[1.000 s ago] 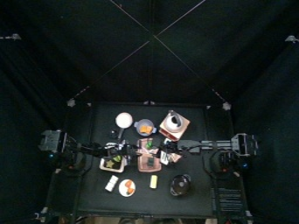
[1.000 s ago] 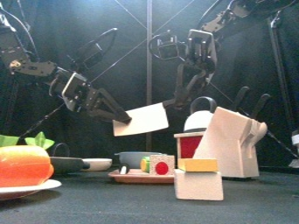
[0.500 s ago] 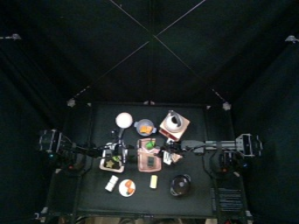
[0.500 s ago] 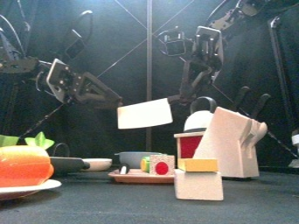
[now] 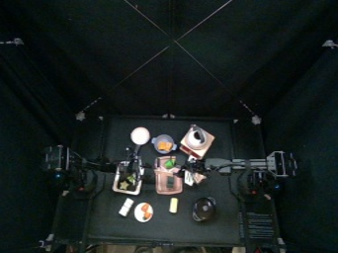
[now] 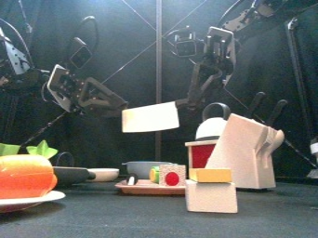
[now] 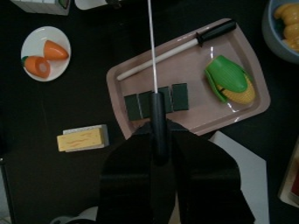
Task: Grab cleaver
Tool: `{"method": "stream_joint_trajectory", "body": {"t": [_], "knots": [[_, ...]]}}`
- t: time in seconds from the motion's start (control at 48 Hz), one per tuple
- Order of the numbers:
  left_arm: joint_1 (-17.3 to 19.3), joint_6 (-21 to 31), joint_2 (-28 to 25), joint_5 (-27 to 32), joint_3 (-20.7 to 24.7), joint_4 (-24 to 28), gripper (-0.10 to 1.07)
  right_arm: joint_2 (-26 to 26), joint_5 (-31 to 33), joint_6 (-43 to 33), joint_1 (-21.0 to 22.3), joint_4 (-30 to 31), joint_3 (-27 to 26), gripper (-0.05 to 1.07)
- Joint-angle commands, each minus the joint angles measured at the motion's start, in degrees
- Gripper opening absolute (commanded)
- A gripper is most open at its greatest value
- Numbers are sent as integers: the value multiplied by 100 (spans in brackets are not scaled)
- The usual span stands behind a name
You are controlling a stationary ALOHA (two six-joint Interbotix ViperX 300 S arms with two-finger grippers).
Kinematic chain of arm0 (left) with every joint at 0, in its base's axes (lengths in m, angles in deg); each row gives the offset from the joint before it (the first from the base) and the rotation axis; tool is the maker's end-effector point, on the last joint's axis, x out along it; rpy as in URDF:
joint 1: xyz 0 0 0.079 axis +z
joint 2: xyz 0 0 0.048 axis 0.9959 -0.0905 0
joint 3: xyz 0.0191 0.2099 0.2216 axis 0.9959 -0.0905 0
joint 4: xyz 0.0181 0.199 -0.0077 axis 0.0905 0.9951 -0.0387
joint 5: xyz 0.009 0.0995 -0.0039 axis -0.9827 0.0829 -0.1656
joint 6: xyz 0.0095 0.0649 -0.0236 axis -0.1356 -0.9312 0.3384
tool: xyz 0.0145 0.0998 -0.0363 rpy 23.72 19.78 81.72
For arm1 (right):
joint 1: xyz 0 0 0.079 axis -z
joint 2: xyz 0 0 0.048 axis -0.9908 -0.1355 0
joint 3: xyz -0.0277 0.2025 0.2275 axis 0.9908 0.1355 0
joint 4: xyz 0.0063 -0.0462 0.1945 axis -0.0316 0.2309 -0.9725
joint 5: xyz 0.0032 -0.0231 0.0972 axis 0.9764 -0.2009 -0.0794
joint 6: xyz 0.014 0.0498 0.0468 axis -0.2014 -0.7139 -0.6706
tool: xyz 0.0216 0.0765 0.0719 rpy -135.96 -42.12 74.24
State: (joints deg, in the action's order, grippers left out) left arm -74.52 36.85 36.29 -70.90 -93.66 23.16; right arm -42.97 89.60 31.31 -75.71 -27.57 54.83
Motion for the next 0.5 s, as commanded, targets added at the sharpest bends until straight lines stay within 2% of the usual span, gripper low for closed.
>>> {"method": "stream_joint_trajectory", "body": {"t": [0.0, 0.208, 0.479], "knots": [[26, -9, -70, -62, 141, 0, 80, 185, -53, 9, -9, 0, -70, 35], [35, -26, -316, -105, 193, -88, 76, 193, -53, 26, -35, 18, -35, 35], [70, -44, -387, -132, 299, -9, 46, 185, -53, -9, -35, 35, 18, 35]]}}
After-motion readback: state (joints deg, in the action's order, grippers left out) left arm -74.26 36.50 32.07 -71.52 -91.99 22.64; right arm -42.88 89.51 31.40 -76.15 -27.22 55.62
